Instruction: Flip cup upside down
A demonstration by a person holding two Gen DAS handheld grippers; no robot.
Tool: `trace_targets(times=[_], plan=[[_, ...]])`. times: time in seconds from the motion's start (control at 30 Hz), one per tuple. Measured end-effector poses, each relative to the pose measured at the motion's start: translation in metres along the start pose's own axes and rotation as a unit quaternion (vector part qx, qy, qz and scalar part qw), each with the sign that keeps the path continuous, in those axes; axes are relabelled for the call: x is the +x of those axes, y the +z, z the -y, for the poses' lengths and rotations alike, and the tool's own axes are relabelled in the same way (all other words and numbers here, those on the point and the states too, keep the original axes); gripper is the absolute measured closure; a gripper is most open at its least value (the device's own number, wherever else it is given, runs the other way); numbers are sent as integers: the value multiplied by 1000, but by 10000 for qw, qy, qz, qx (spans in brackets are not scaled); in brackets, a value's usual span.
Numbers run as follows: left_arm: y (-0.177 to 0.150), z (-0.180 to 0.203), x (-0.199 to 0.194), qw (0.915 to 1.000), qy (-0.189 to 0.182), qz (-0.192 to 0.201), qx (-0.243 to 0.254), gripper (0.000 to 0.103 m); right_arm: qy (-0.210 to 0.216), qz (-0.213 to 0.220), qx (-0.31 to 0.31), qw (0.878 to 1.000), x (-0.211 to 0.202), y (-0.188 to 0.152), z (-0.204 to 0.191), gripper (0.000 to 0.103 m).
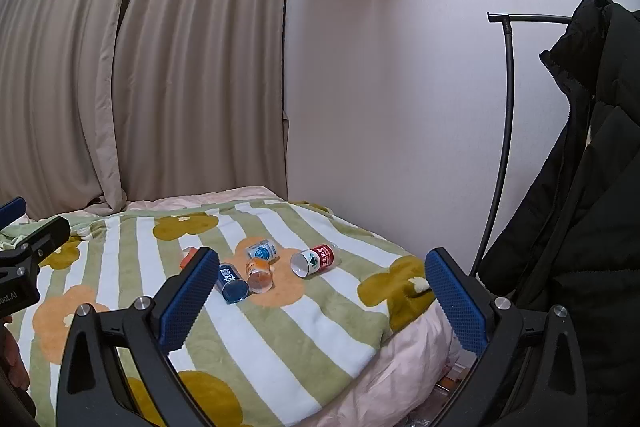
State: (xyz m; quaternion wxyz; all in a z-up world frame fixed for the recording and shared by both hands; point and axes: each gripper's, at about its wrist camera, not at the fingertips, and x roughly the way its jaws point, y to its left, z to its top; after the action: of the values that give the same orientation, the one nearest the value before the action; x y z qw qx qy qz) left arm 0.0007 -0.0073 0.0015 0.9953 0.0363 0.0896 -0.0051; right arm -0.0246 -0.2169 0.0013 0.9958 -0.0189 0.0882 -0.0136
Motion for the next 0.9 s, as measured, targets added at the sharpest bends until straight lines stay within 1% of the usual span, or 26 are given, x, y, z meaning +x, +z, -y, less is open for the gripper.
trace_targets(times=[0.9], plan=[[-1,-3,-1,10000,16,0,-25,0,34,33,66,10000,-1,3,0,0]])
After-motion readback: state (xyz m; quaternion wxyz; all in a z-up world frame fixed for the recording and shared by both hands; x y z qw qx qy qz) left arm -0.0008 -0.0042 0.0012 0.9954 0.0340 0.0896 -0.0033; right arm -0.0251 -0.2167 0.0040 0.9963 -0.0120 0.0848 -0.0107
